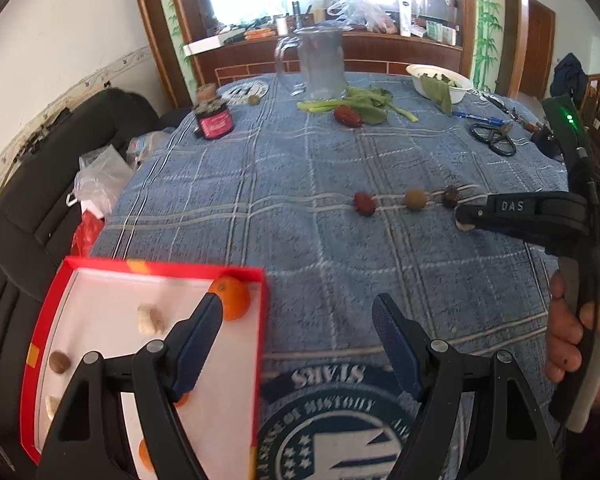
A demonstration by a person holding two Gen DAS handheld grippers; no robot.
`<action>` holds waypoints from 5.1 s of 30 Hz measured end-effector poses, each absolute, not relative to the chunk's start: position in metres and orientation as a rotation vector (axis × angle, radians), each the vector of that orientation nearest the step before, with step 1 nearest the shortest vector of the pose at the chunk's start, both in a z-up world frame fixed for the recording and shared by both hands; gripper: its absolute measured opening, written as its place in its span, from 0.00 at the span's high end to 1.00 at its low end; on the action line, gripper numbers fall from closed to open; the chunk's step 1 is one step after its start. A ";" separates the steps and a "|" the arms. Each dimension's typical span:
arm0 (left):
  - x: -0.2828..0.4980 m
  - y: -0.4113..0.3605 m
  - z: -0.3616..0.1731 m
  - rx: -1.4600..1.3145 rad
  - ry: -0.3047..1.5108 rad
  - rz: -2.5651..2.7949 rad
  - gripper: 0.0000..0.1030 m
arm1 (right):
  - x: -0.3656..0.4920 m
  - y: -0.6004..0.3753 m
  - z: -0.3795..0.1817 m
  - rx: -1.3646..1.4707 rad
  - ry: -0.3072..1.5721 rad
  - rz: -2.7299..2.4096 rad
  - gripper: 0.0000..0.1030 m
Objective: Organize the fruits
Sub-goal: 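Grasp a brown round fruit with the left tool, then carry the cream cube and brown fruit over the red-rimmed tray, then open both tools to release the cube and brown fruit into the tray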
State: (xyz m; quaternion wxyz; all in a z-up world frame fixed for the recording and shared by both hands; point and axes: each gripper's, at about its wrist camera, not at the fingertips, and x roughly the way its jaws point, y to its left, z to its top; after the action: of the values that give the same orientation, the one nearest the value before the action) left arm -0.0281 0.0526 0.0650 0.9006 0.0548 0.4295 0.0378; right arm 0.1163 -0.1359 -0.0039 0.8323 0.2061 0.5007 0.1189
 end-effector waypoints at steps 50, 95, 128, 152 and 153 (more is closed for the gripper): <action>0.018 -0.023 0.077 0.216 0.755 -0.101 0.79 | 0.096 -0.176 0.038 0.525 0.878 0.234 0.84; -0.172 0.210 0.089 -0.093 0.637 0.222 0.79 | -0.086 0.037 0.064 0.165 0.792 0.609 0.84; -0.187 0.209 0.053 -0.027 0.726 0.265 0.79 | -0.131 0.093 0.018 0.065 0.913 0.760 0.84; -0.157 0.189 0.049 0.019 0.850 0.344 0.49 | -0.146 0.024 0.066 -0.021 0.787 0.626 0.61; -0.157 0.185 0.054 0.020 0.839 0.346 0.46 | -0.147 0.006 0.073 0.004 0.758 0.591 0.49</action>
State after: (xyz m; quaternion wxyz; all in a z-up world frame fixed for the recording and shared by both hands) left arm -0.1566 0.1853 0.0542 0.8988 0.0097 0.4052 0.1672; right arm -0.1468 0.0065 0.0726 0.8867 0.0021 0.3646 0.2843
